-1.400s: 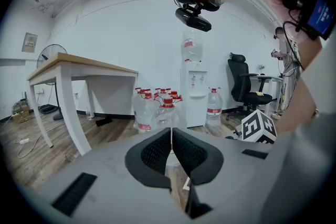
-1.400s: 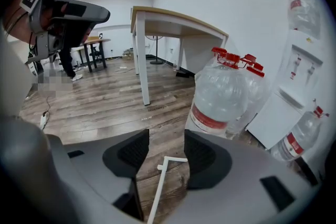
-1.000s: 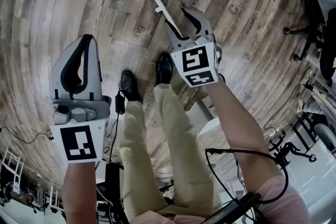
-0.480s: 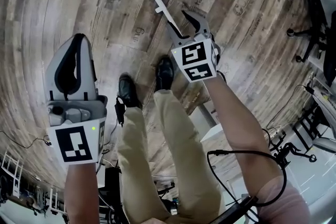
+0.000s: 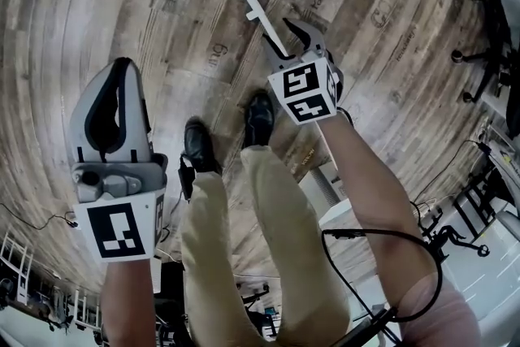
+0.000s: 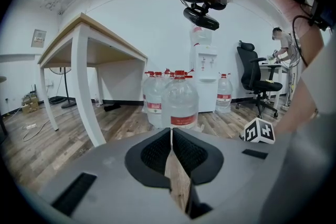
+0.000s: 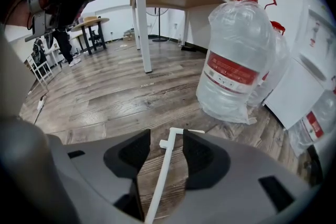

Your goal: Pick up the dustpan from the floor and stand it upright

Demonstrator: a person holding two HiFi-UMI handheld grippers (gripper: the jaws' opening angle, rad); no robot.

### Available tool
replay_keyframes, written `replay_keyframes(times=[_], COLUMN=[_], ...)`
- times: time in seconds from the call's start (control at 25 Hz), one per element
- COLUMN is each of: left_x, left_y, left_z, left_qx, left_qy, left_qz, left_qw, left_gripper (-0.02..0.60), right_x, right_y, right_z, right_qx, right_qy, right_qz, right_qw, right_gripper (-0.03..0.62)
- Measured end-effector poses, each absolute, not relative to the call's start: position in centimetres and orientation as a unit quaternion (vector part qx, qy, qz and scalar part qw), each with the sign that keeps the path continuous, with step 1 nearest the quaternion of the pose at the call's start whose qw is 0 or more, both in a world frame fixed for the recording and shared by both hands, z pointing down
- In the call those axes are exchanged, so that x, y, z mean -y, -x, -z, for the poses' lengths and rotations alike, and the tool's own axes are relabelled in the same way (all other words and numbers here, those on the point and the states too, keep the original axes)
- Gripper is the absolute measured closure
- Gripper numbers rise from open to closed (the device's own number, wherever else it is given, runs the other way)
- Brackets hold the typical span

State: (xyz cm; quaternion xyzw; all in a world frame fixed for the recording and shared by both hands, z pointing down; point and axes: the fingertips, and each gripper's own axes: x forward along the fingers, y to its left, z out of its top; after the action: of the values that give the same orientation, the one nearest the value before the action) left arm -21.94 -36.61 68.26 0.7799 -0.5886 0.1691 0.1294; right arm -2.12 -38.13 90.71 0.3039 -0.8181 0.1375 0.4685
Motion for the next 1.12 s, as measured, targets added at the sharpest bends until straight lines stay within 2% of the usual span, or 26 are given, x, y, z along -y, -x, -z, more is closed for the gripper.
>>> replay_keyframes(times=[1.12], left_x=[36.7], left_y=[22.8], left_z=[-75.6], left_qx=[0.598], left_qy=[-0.766], left_qz=[-0.184], left_qw=[0.147], left_gripper=[0.561], right_x=[37.2], right_y=[0.9], right_z=[-103.0], right_qx=[0.786], right_qy=[-0.271], right_qz=[-0.184], right_qw=[0.524], right_gripper=[0.422])
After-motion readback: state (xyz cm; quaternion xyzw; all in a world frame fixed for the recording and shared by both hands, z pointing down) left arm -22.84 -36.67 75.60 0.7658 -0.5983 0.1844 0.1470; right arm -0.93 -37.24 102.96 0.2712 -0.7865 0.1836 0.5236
